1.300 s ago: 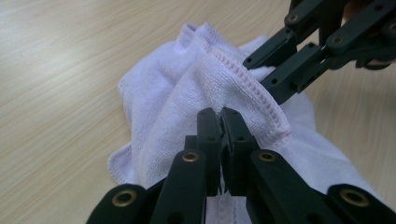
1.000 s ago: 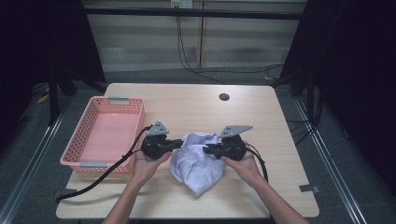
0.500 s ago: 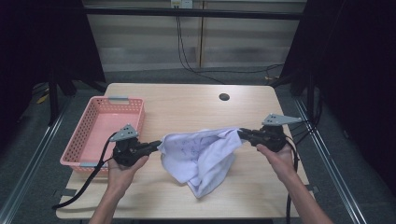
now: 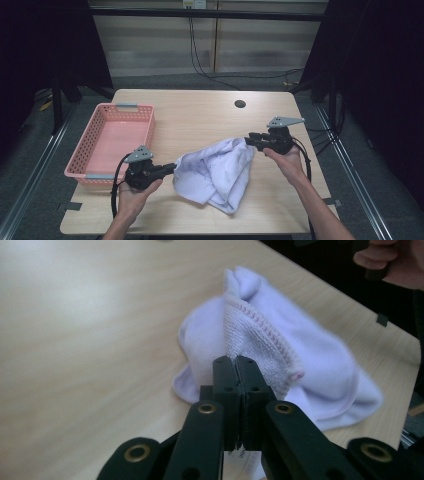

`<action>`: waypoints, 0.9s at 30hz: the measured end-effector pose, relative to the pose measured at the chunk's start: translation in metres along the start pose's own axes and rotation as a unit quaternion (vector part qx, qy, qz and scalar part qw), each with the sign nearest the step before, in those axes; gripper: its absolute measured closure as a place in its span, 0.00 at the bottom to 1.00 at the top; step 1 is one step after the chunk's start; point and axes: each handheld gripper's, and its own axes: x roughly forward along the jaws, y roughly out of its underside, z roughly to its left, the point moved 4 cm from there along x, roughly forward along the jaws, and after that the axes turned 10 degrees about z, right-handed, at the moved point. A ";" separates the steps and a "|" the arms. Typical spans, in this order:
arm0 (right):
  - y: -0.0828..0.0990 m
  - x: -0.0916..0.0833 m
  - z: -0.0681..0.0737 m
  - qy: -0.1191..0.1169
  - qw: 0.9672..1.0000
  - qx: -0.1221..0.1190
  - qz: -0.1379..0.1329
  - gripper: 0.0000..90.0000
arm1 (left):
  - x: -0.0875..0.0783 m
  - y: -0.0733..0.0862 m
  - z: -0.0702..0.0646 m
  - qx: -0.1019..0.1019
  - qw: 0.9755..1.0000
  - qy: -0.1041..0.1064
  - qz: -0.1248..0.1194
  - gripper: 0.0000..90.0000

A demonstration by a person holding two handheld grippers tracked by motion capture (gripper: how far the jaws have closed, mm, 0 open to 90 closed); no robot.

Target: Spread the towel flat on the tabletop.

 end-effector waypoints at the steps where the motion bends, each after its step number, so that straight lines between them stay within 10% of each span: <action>1: 0.001 0.001 0.003 -0.003 1.000 -0.004 0.002 0.72 | 0.001 0.001 0.002 0.005 1.000 0.000 0.008 0.94; 9: 0.008 0.004 0.044 -0.051 0.998 -0.033 0.014 0.63 | -0.015 -0.008 -0.009 0.024 0.999 -0.018 -0.019 0.71; 17: 0.042 0.046 0.083 -0.063 0.993 -0.072 0.068 0.42 | 0.066 -0.003 -0.028 0.070 0.994 0.023 0.080 0.60; 21: 0.049 0.052 0.083 -0.042 0.993 -0.077 0.075 0.62 | 0.090 0.000 -0.040 0.093 0.989 0.027 0.114 0.49; 24: 0.047 0.049 0.078 -0.030 0.995 -0.068 0.073 0.84 | 0.105 0.004 -0.048 0.121 0.984 -0.010 0.133 0.50; 27: 0.040 0.039 0.069 -0.021 0.997 -0.050 0.057 0.90 | 0.101 0.000 -0.049 0.131 0.982 -0.019 0.135 0.89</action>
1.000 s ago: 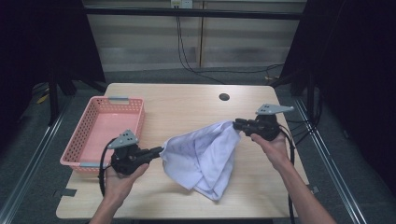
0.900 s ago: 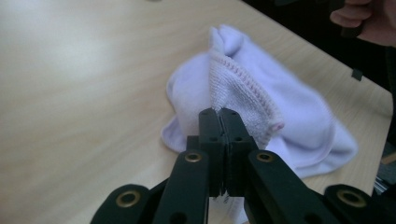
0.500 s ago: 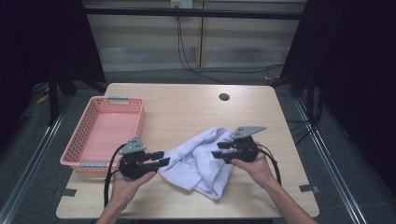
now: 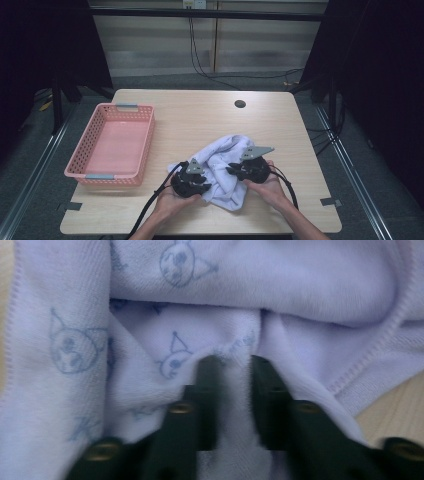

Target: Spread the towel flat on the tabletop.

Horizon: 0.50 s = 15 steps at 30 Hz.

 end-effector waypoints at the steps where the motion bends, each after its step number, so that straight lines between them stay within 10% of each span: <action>1: -0.002 -0.005 -0.005 0.005 1.000 0.006 -0.009 0.91 | -0.002 0.000 0.000 0.001 1.000 0.004 -0.003 0.93; 8: -0.009 -0.045 -0.047 0.045 0.995 0.059 -0.059 0.95 | -0.054 -0.006 0.006 -0.037 0.991 0.065 -0.111 0.95; 15: -0.034 -0.075 -0.083 0.093 0.990 0.076 -0.077 0.97 | -0.099 -0.014 -0.004 -0.018 0.981 0.086 -0.173 0.95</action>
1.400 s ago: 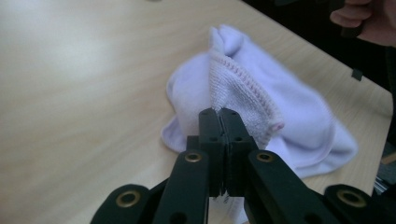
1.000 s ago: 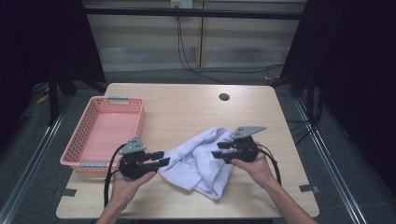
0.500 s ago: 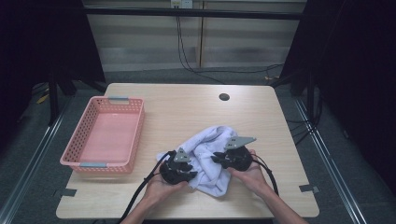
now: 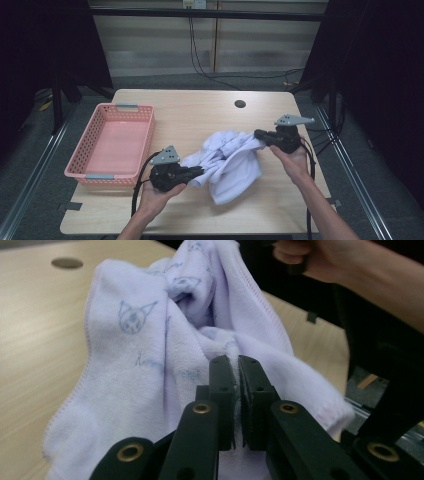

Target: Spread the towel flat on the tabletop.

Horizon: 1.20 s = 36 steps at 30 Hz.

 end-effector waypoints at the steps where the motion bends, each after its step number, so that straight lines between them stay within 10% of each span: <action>1: -0.005 -0.002 -0.006 0.002 1.000 0.006 -0.006 0.98 | -0.005 -0.001 -0.002 0.001 1.000 0.002 -0.008 0.95; 10: -0.058 -0.016 -0.056 0.081 0.996 0.031 -0.037 0.98 | -0.047 -0.015 -0.023 0.021 0.998 0.029 -0.057 0.96; 14: -0.075 -0.013 -0.075 0.101 0.994 0.038 -0.036 0.97 | -0.051 -0.014 -0.027 0.030 0.999 0.009 -0.043 0.95; 18: -0.065 0.009 -0.077 0.101 0.994 0.042 -0.009 0.68 | -0.035 0.000 -0.009 0.002 1.000 -0.001 -0.022 0.80; 23: -0.046 0.022 -0.065 0.074 0.996 0.040 0.004 0.56 | -0.019 0.017 0.018 -0.030 0.999 -0.013 0.004 0.64; 31: -0.016 0.021 -0.032 0.012 1.000 0.017 0.010 0.51 | 0.001 0.045 0.039 -0.045 0.996 -0.041 0.069 0.66; 36: 0.013 0.017 -0.001 -0.032 0.999 0.005 0.018 0.46 | 0.022 0.069 0.044 -0.047 0.988 -0.051 0.138 0.65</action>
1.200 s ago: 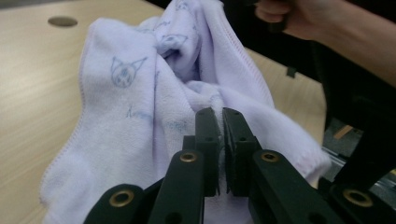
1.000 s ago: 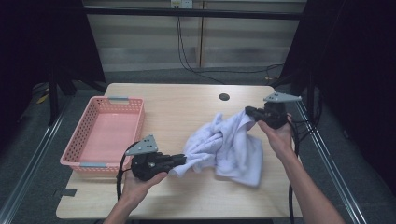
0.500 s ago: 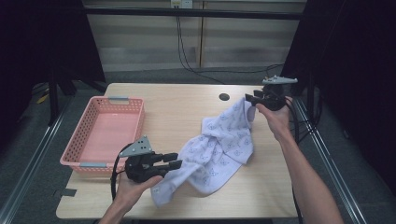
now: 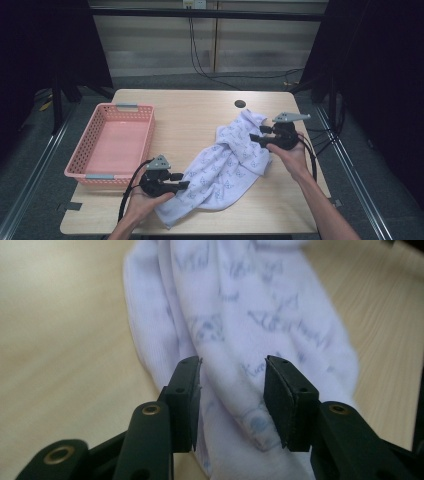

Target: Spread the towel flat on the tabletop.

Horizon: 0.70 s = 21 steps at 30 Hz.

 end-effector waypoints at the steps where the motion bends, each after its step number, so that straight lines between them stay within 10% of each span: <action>1: 0.007 0.000 0.007 -0.010 1.000 -0.005 0.006 0.45 | 0.004 0.001 0.000 0.002 1.000 -0.006 0.013 0.65; 8: 0.060 0.006 0.055 -0.070 0.996 -0.022 0.046 0.43 | 0.029 -0.011 -0.013 0.015 0.999 0.011 0.038 0.89; 15: 0.092 0.020 0.098 -0.124 0.987 -0.046 0.093 0.41 | 0.048 -0.028 -0.034 0.017 0.999 0.041 0.027 0.86; 21: 0.103 0.034 0.118 -0.135 0.981 -0.074 0.118 0.49 | 0.031 -0.028 -0.023 -0.007 0.999 0.050 -0.007 0.71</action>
